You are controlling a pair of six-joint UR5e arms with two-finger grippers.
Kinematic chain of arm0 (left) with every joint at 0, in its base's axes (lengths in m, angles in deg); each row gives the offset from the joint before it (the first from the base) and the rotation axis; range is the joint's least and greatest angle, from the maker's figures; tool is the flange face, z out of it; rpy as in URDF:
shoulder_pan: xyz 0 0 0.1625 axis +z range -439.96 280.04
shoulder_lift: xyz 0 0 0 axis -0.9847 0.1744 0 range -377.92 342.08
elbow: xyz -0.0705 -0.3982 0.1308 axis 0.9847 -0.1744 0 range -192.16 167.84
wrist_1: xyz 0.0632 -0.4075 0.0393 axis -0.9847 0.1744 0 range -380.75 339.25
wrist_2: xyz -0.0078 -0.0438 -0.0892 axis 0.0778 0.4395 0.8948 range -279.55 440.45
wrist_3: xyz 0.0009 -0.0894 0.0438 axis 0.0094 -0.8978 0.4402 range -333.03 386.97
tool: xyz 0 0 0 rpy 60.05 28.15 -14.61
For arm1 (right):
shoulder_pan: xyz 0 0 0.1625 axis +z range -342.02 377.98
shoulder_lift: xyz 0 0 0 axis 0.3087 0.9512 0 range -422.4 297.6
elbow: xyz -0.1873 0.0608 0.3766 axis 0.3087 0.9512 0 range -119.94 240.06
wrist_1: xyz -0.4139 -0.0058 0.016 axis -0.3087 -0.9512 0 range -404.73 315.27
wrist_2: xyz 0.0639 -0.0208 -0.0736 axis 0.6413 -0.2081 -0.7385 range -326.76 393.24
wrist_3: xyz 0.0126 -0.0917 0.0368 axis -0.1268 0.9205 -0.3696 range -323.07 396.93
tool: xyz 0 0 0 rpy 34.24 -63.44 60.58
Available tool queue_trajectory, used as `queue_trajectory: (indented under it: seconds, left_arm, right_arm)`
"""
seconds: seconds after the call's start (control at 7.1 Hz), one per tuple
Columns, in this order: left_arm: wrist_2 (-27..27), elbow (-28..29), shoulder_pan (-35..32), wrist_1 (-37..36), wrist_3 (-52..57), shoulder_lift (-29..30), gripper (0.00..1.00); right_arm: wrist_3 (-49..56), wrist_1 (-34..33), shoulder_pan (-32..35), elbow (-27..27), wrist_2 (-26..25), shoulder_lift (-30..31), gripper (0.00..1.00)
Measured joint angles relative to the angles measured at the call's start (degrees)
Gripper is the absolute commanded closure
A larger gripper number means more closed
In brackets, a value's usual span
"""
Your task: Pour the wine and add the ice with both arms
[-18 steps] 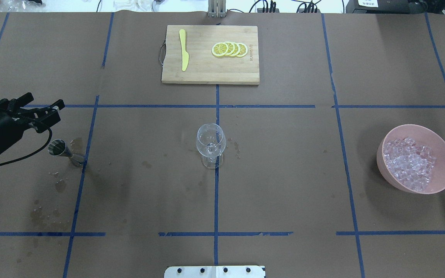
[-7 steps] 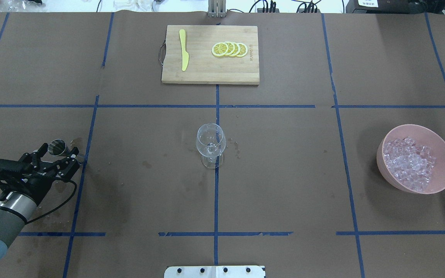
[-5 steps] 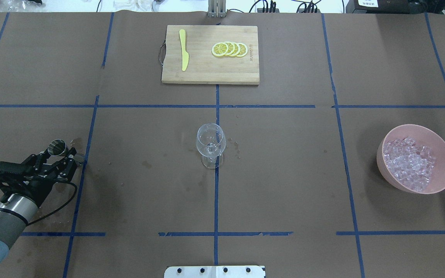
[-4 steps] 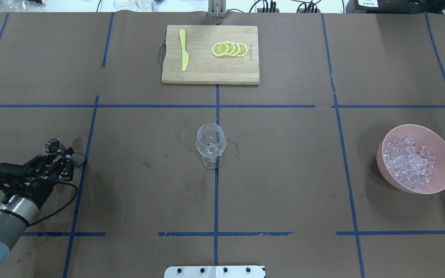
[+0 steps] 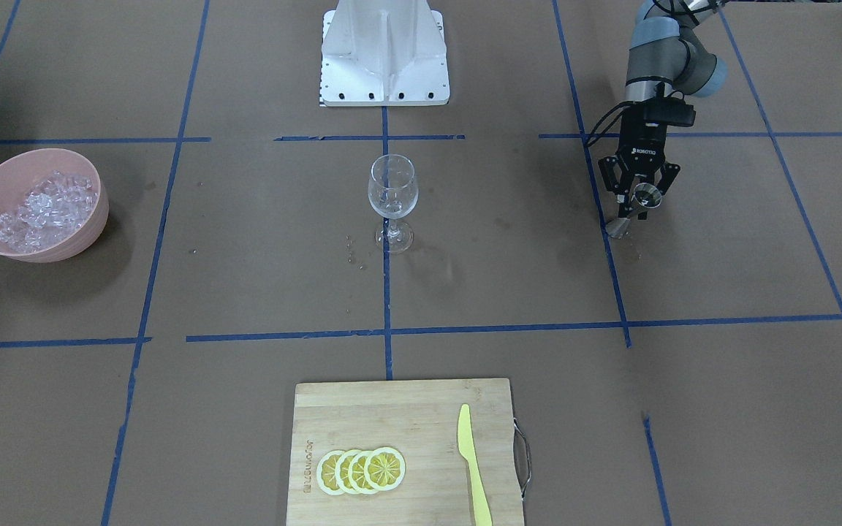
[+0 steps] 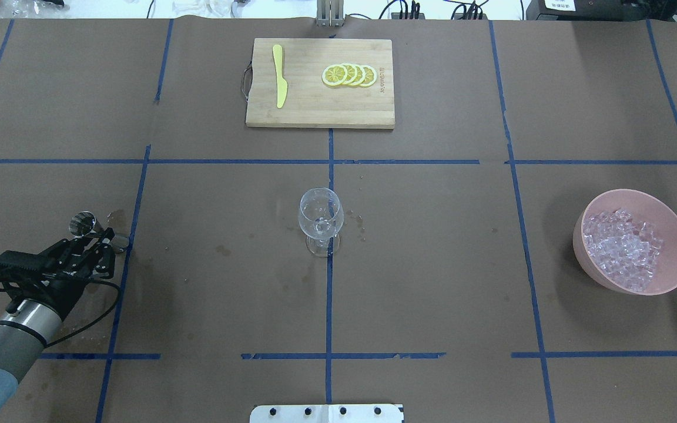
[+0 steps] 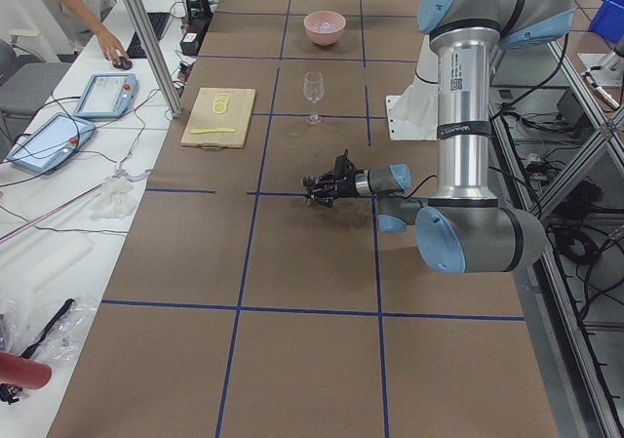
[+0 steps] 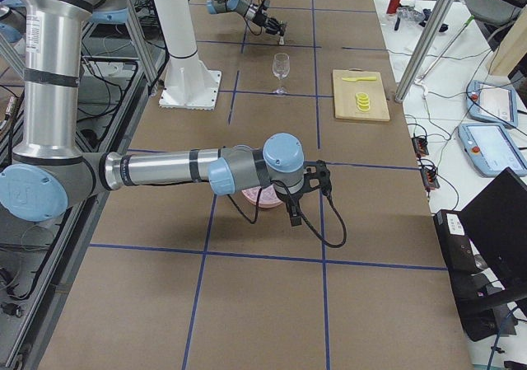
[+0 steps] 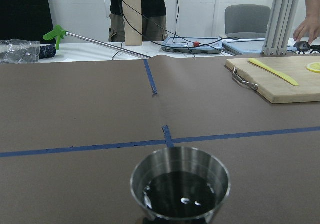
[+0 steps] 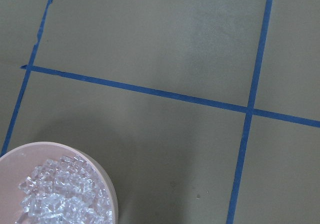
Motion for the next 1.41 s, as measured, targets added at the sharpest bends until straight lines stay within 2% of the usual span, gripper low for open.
queue_trajectory:
  seconds: [0.56,0.7,0.84,0.99,1.41]
  left_arm:
    - [0.02,0.47,0.28,0.0,0.0,0.1,0.59]
    - [0.02,0.49,0.5,0.0,0.0,0.16,0.64]
    - [0.02,0.54,0.7,0.0,0.0,0.27,0.76]
    - [0.02,0.57,0.78,0.0,0.0,0.4,1.0]
    - [0.02,0.03,0.82,0.0,0.55,0.5,1.0]
  right_arm:
    - [0.01,0.0,0.02,0.07,-0.07,0.06,0.0]
    - [0.01,0.0,0.03,0.08,-0.07,0.07,0.0]
    - [0.01,0.0,0.02,0.08,-0.07,0.08,0.0]
    - [0.01,0.0,0.01,0.08,-0.07,0.09,0.0]
    - [0.01,0.0,0.0,0.08,-0.07,0.01,0.0]
